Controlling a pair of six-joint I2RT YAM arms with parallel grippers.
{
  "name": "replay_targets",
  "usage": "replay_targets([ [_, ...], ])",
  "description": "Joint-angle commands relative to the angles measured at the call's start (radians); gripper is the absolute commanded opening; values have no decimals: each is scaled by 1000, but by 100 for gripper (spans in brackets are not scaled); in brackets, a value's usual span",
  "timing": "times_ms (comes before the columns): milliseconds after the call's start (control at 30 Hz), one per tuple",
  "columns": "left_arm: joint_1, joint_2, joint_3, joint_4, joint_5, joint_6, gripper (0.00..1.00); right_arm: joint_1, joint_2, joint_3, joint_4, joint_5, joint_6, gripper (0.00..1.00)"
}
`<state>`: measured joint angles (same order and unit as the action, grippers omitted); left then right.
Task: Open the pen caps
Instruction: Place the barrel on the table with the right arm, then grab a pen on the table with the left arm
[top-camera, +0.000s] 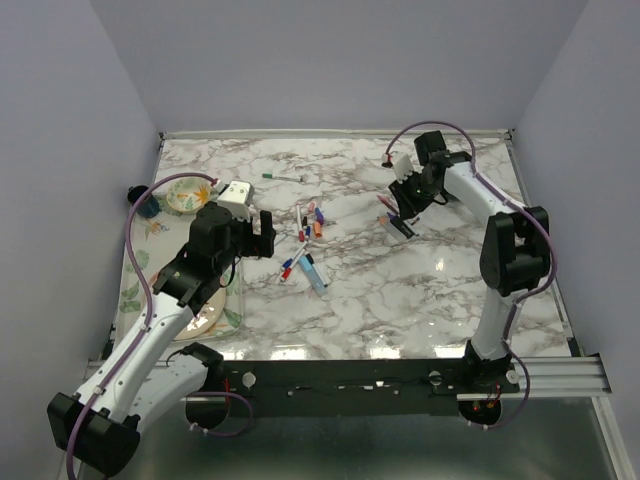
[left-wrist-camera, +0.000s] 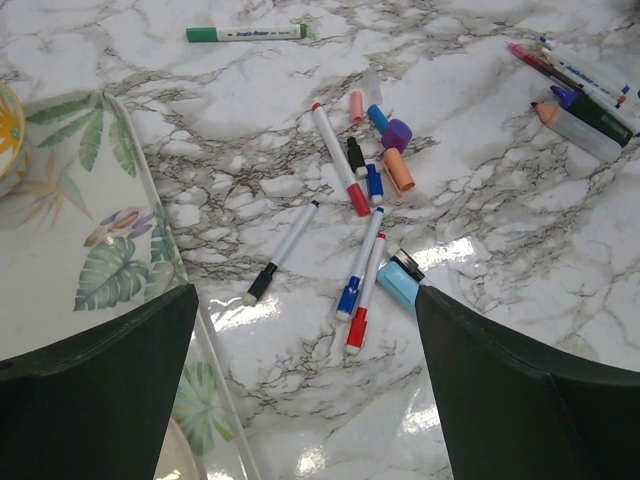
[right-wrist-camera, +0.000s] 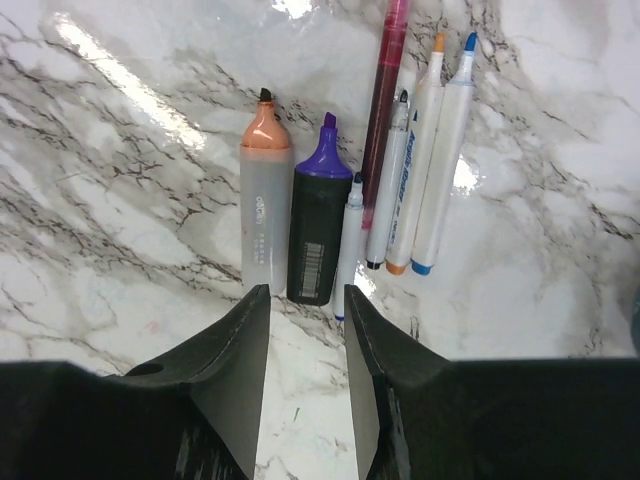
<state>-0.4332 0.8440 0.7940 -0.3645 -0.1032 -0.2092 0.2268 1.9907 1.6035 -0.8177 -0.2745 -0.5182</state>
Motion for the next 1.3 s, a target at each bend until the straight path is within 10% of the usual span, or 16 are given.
replay_targets([
  [0, 8, 12, -12, 2, 23, 13, 99, -6, -134, -66, 51, -15, 18, 43],
  [1067, 47, 219, 16, -11, 97, -16, 99, -23, -1024, -634, 347, -448, -3, 50],
  [1167, 47, 228, 22, -11, 88, -32, 99, -38, -1124, -686, 408, -428, 30, 58],
  [1267, 47, 233, 21, -5, 76, -42, 99, -49, -1190, -769, 508, -379, 101, 97],
])
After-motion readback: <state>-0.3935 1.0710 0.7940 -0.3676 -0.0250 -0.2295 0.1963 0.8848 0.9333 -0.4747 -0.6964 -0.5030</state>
